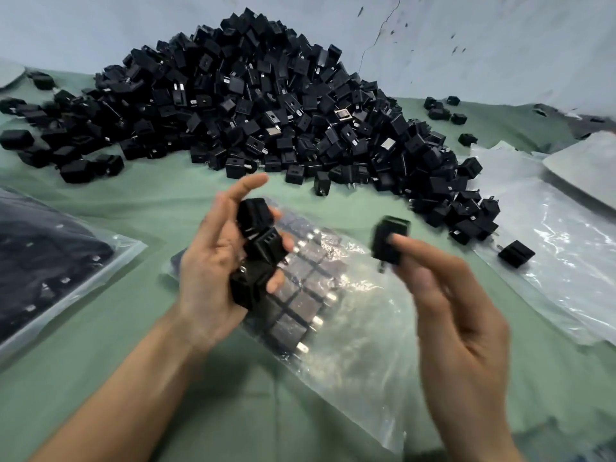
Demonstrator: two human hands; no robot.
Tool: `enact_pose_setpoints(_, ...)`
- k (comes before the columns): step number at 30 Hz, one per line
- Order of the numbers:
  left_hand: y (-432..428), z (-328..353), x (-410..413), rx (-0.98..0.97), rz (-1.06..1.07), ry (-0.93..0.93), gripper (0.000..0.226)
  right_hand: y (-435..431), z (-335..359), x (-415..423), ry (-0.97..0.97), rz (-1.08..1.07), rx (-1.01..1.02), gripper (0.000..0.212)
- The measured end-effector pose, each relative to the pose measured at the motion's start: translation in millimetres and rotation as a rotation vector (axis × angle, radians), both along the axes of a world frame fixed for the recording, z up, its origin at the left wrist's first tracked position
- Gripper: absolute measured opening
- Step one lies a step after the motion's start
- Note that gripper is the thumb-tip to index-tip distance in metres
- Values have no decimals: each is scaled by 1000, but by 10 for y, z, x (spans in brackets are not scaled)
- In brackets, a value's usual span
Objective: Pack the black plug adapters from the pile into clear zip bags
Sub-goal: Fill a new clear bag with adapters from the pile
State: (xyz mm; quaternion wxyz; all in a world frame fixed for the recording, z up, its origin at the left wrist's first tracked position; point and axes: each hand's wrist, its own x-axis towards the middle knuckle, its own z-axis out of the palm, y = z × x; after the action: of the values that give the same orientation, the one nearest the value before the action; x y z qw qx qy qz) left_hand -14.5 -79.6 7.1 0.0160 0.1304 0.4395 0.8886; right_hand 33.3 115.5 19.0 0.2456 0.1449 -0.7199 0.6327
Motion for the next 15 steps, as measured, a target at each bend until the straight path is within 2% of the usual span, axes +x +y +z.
enact_pose_setpoints(3, -76, -4, -36, 22, 67, -18, 43, 540, -274, 70, -62, -238, 44, 26)
enact_pose_setpoints(6, -71, -5, -38, 13, 83, -26, 43, 941, -519, 154, -137, -385, 262, 45)
enact_pose_setpoints(7, -61, -6, -33, 10, 77, -26, 44, 1009, -580, 183, -127, -414, 378, 43)
enact_pose_setpoints(9, -46, 1, -30, 8, 69, -30, 44, 1024, -626, 227, -68, -400, 612, 17)
enact_pose_setpoints(10, -42, 2, -28, 8, 69, -33, 44, 976, -622, 240, -64, -372, 675, 13)
enact_pose_setpoints(12, -38, 1, -24, 11, 71, -42, 44, 860, -608, 204, -29, -318, 729, 30)
enact_pose_setpoints(15, -33, -1, -20, 9, 74, -55, 44, 704, -546, 45, 0, -277, 793, 16)
